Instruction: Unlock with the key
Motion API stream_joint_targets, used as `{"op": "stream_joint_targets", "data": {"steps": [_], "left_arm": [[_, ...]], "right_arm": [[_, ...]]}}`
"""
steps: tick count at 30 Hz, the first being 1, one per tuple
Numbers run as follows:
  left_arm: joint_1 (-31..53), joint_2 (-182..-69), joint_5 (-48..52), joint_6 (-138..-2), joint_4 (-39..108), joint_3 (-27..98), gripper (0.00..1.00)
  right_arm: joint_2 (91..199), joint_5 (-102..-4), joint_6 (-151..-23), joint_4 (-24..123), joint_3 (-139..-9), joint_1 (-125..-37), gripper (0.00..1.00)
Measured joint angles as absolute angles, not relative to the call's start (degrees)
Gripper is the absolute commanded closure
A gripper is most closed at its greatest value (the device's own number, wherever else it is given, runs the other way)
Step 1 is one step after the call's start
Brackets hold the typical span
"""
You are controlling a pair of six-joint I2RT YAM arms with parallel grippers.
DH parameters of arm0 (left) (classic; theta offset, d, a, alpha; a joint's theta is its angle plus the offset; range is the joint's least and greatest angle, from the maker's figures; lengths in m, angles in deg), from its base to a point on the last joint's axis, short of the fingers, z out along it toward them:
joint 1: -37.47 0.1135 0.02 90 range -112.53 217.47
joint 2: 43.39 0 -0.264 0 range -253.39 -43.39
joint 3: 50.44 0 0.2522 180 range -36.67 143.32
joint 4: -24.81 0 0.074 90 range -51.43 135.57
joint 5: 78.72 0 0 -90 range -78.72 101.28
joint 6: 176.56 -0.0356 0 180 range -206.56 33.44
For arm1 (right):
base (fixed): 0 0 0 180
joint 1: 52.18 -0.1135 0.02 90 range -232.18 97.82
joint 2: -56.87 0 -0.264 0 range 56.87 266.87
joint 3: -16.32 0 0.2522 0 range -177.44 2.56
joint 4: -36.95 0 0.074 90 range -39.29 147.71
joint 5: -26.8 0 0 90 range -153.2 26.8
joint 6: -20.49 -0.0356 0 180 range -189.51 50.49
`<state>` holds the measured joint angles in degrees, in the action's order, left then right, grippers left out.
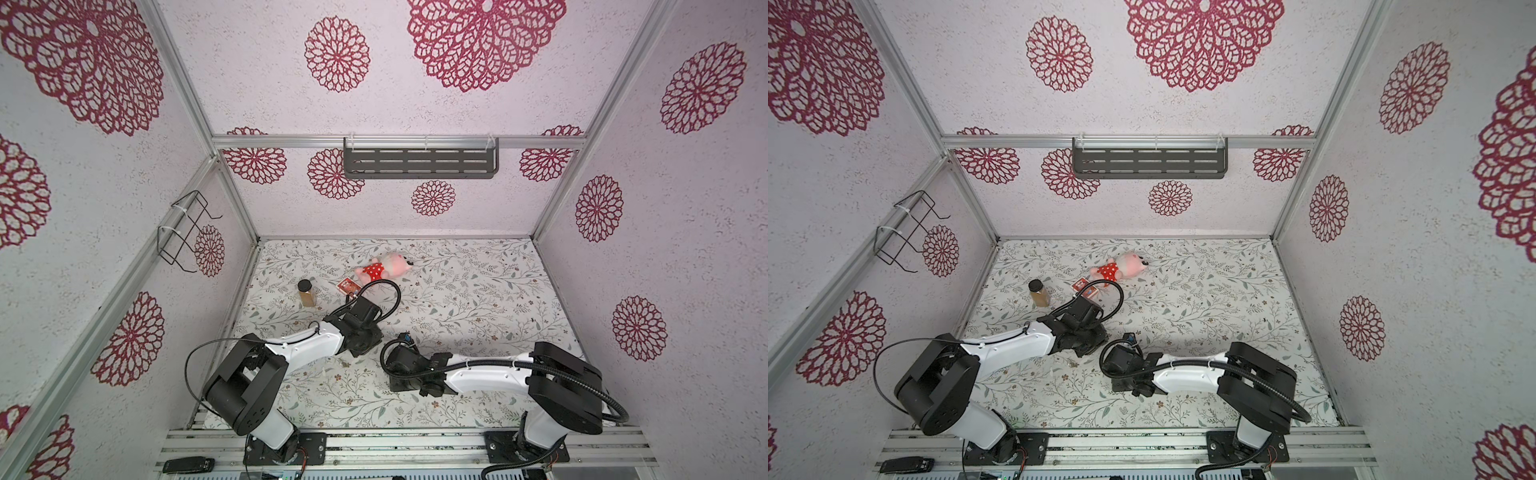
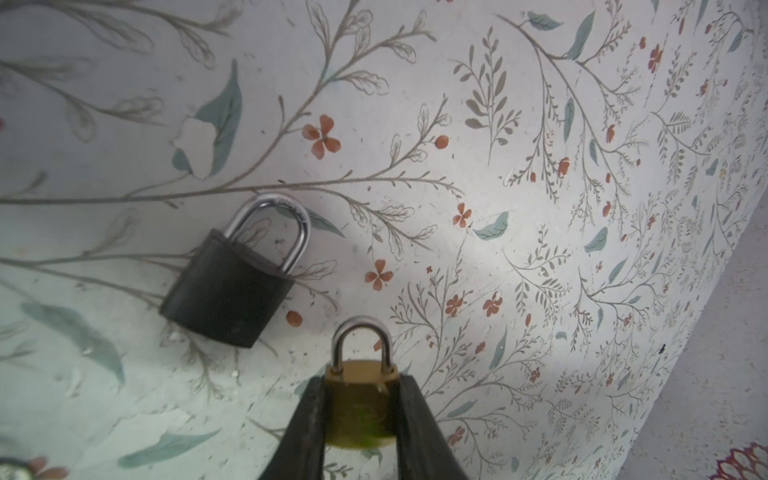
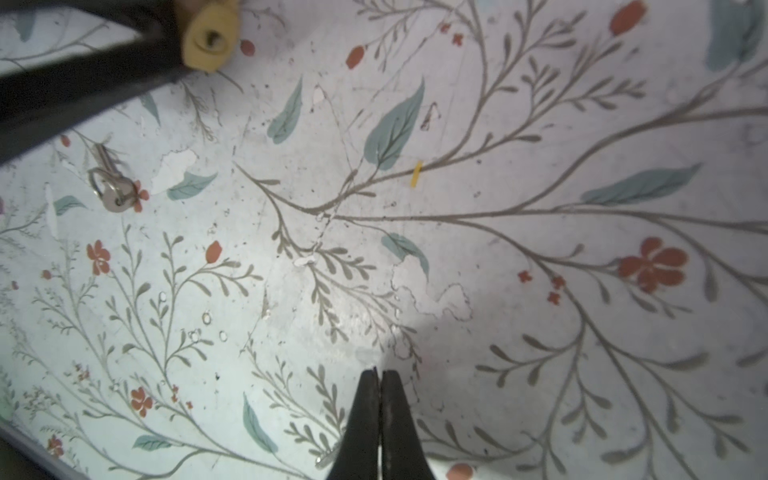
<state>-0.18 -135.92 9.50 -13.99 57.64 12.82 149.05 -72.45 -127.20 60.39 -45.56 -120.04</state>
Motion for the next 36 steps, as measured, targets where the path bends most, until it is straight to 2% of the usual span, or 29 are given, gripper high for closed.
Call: {"op": "stream_joint_targets", "data": {"steps": [8,23,28,36], "left_arm": [[-2.0,-140.4,9.1,-14.0,57.7,15.7,1.0],[-3.2,-144.9,11.0,-15.1,61.1,20.3,0.85],[-4.3,-146.6,13.2,-15.8,64.2,23.1,0.71],[-5.4,-147.4,14.0,-16.7,66.1,24.9,0.55]], "right_arm": [[142.3,-72.5,-127.2,58.4,-41.1,-118.5,1.0],[134.0,-72.6,-126.7,57.1,-36.1,-115.3,1.0],[133.0,-72.6,-126.5,55.8,-35.4,-114.2,1.0],[130.4,-73.4,-125.5,53.8,-34.6,-113.8,1.0]]}}
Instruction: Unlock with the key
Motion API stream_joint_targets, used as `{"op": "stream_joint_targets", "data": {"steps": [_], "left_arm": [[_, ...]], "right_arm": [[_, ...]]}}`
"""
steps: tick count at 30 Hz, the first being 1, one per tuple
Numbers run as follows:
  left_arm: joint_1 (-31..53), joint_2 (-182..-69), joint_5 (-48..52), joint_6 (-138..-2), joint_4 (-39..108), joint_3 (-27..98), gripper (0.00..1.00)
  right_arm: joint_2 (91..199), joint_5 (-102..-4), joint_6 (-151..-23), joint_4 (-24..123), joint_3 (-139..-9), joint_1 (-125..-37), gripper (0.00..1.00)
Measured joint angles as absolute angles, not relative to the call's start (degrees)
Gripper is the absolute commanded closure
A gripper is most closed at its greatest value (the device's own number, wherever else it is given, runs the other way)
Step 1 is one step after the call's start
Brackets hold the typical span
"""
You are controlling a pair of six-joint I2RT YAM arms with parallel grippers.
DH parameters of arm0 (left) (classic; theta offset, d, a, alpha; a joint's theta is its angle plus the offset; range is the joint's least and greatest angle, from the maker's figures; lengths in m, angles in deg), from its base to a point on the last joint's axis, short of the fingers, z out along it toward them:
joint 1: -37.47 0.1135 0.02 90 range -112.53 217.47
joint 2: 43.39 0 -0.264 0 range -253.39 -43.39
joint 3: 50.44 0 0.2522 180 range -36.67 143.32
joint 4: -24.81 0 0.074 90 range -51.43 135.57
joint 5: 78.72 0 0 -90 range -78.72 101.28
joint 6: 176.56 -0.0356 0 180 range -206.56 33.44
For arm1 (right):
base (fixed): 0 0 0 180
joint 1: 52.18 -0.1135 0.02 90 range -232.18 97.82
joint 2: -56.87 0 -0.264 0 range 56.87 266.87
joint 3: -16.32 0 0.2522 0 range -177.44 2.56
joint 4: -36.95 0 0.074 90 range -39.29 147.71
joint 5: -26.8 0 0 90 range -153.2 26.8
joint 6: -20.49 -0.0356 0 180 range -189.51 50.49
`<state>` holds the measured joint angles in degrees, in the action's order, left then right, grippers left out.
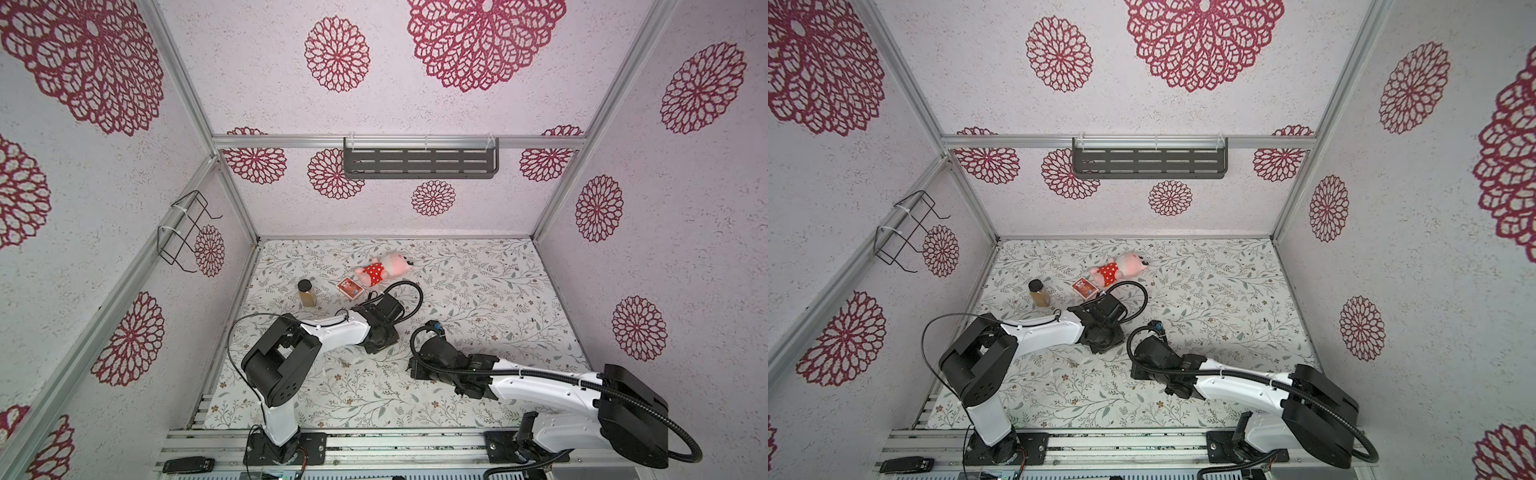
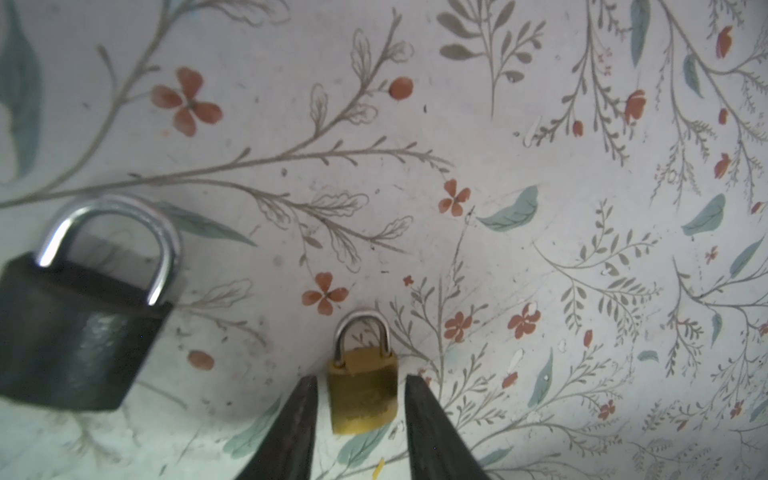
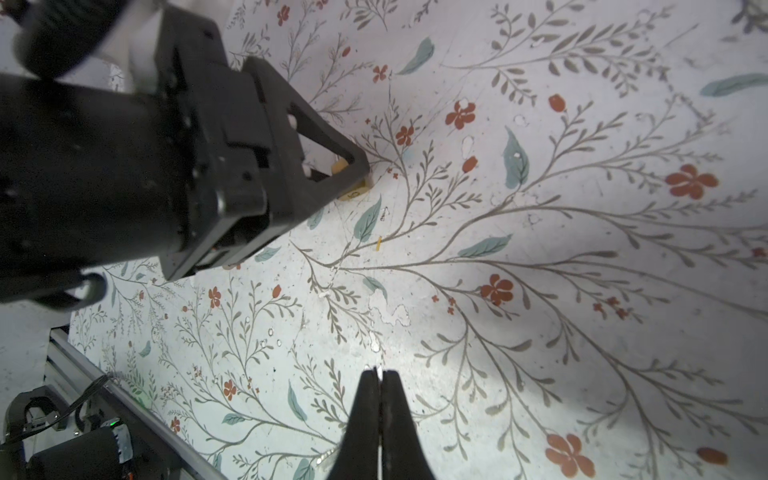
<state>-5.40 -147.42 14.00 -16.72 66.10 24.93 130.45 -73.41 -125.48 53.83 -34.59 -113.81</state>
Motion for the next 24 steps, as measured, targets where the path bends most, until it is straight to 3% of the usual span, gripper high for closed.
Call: {"op": "stream_joint_targets", "data": {"steps": [5,16,24], "left_arm": [[-5.4,-143.4,14.7,-16.5,66.5,24.3,0.53],[-5.8,-114.9,17.4,-14.4,60.6,14.5,0.53],[-10.0,-104.4,17.7,-16.2,53.7,7.8,0.55]], "right_arm": [[128.8,-74.6,-123.8,53.5,-34.6,-113.8,1.0],[123.4,-85.6,-117.8,44.3,-34.4,-115.4,1.0],[122.7,-89.1,-113.5,35.4,-34.4,-117.1,1.0]]}}
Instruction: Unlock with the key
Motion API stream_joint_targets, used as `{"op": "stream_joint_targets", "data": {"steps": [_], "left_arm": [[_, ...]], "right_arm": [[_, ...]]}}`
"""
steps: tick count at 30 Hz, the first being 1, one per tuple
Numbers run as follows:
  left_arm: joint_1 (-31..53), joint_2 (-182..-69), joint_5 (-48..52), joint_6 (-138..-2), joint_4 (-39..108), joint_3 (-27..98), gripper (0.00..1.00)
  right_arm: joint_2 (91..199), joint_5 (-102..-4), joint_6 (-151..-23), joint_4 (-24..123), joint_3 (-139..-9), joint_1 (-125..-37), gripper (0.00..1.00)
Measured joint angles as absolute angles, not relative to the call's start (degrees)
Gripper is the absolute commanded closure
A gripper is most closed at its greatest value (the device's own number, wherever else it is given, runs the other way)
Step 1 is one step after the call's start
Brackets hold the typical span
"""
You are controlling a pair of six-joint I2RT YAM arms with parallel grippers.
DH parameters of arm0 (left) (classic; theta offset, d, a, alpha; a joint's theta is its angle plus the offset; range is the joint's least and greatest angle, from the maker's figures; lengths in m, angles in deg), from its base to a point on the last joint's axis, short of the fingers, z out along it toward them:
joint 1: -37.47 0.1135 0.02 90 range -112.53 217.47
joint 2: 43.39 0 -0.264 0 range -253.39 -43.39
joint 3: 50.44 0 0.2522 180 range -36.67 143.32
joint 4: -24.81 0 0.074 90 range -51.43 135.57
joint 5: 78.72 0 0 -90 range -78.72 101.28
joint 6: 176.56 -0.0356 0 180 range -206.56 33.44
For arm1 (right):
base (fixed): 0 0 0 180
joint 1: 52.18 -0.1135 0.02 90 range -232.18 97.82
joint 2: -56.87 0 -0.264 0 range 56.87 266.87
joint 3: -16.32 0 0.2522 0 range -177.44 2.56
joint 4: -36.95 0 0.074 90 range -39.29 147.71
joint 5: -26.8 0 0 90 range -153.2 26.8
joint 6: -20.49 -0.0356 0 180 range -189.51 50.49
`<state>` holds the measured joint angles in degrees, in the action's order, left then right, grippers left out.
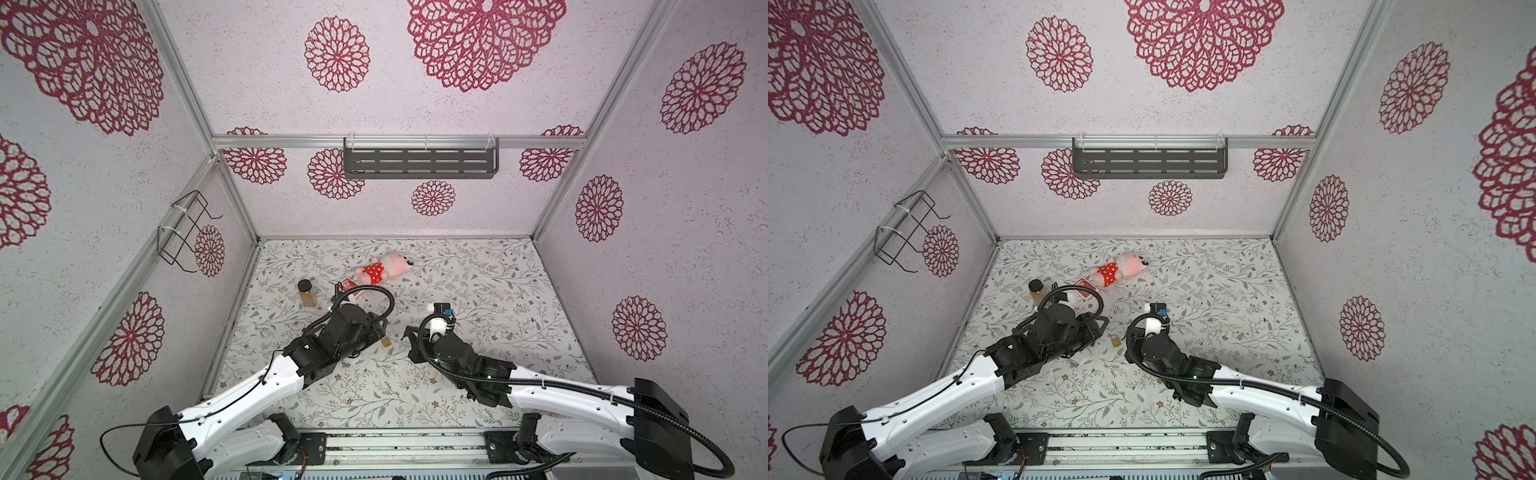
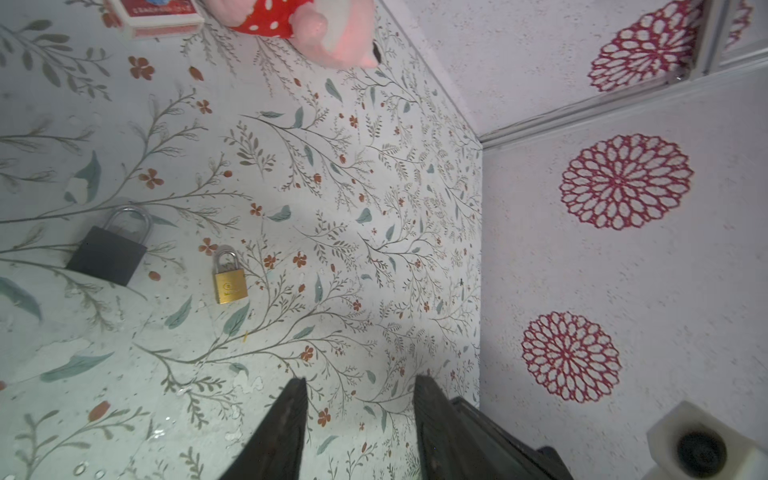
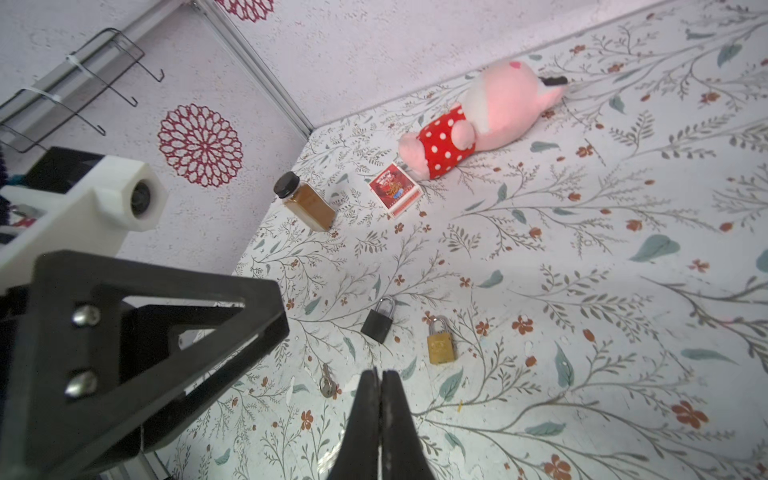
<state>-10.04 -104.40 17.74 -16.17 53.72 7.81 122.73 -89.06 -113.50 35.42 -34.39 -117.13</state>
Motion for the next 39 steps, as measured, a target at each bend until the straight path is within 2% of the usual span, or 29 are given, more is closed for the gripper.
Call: {"op": "stream_joint_targets", "data": {"steps": [15,22,34,39], "left_arm": [[-12.7,-106.1,13.7,-22.9,46.4,7.8,0.6],[-13.1,-107.3,12.6,-24.1,46.2,8.3,0.66],[-13.2,-106.1,11.8,-24.6,45.7,8.0,0.67],[-13.2,-106.1,10.9,-25.2,45.3,8.0,0.71]], "right_arm": [[122.7,-88.7,-110.5,30.7,-34.6,-117.2,1.0],[122.7,-88.9,-109.5,31.0,-35.1,-117.1,1.0],[120.9,-87.6,-109.5,30.9,-35.1,-116.0,1.0],[120.9,-86.5,-109.5,30.8,-35.1,-115.7,1.0]]}}
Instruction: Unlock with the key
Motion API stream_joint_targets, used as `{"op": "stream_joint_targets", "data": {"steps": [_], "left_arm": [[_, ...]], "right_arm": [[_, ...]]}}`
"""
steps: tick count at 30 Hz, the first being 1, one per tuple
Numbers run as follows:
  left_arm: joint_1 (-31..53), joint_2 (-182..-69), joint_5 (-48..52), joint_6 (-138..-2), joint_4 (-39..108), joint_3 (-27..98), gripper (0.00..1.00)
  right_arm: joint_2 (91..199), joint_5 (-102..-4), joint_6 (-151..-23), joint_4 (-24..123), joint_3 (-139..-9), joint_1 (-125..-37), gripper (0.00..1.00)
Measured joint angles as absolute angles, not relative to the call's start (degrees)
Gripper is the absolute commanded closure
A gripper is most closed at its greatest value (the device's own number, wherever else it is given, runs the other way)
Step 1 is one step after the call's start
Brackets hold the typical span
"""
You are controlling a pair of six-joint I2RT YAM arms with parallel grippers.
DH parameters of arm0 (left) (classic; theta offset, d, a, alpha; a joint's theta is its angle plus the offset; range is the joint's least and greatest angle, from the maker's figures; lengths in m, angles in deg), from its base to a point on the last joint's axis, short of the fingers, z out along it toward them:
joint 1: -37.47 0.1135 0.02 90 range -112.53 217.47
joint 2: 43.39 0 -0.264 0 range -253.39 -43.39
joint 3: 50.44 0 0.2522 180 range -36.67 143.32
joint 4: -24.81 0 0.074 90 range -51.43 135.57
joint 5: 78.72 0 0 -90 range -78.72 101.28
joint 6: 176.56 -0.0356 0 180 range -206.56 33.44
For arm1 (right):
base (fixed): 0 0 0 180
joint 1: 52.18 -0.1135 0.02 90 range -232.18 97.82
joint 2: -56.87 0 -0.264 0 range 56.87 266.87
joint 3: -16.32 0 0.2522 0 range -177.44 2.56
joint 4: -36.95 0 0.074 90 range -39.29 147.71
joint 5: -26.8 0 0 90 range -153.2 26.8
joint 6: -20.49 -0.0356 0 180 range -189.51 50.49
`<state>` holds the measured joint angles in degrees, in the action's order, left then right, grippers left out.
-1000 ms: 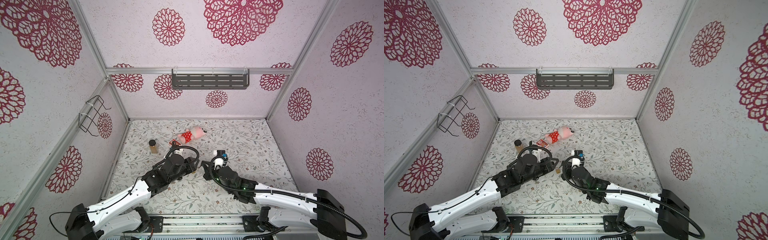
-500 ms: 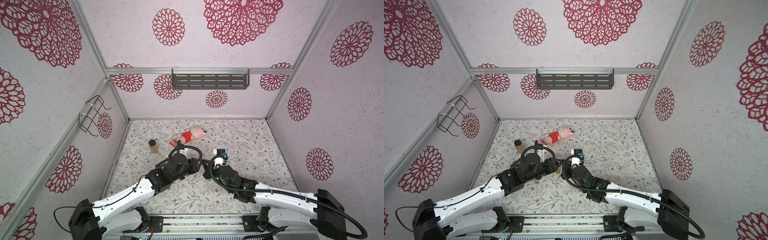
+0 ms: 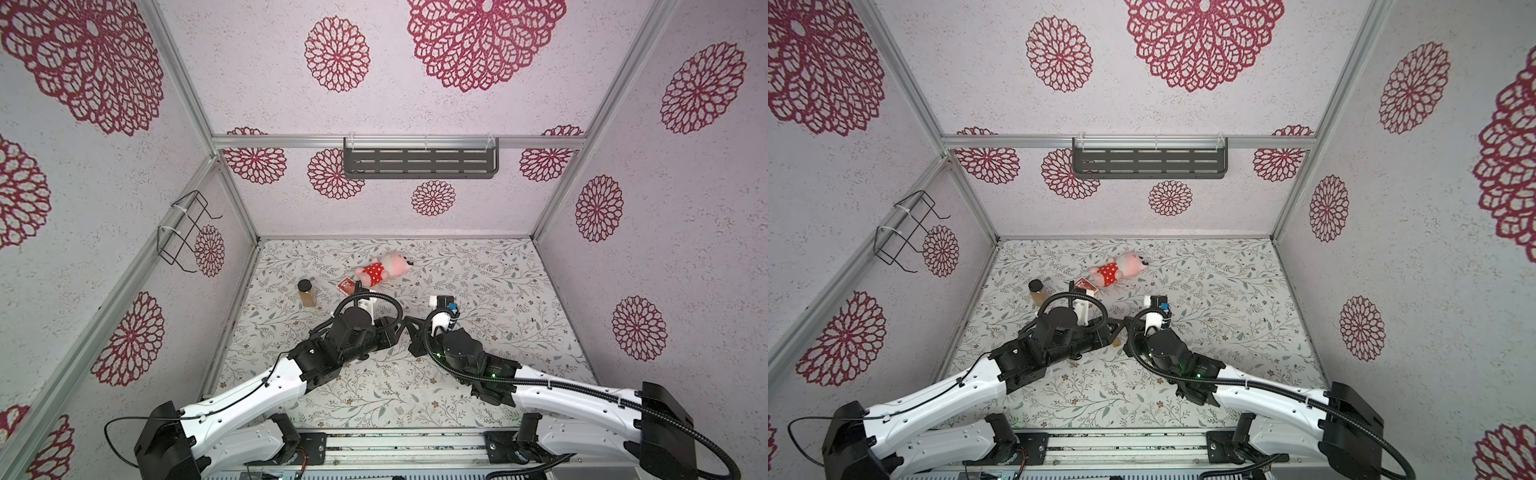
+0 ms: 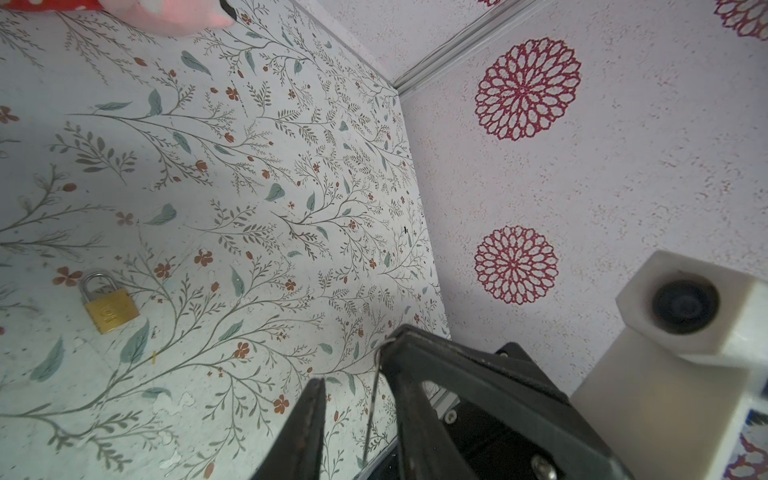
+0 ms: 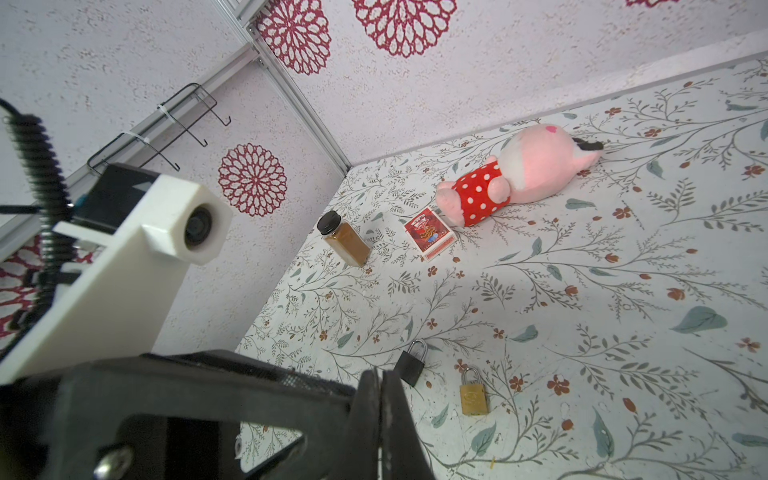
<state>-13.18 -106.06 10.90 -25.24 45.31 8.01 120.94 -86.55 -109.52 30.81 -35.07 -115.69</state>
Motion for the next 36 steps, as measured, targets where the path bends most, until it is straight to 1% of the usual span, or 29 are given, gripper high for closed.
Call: {"op": "stream_joint_targets", "data": {"steps": [12,15,19,22,30,36], "left_arm": [[-13.2,-106.1,10.1,-25.7,45.2,8.0,0.74],[-13.2,-106.3,9.7,-25.9,45.1,8.0,0.76],[-13.3,-107.1,9.1,-26.4,44.8,8.1,0.8],[-13.3,-107.5,8.9,-26.9,44.6,8.2,0.84],[-13.5,-107.8,8.9,-29.0,43.6,8.2,1.0],[-13.7,-107.8,10.3,-34.8,43.4,8.2,1.0]], "right_arm": [[119.7,-85.2,-109.5,30.9,-35.1,-114.1,1.0],[119.5,-84.5,-109.5,31.0,-35.1,-113.8,1.0],[119.5,-83.7,-109.5,31.0,-35.1,-113.8,1.0],[119.5,-83.0,-109.5,31.0,-35.1,-113.8,1.0],[119.5,-81.5,-109.6,31.3,-35.1,-113.1,1.0],[118.7,-78.1,-109.9,32.2,-35.1,-111.3,1.0]]}}
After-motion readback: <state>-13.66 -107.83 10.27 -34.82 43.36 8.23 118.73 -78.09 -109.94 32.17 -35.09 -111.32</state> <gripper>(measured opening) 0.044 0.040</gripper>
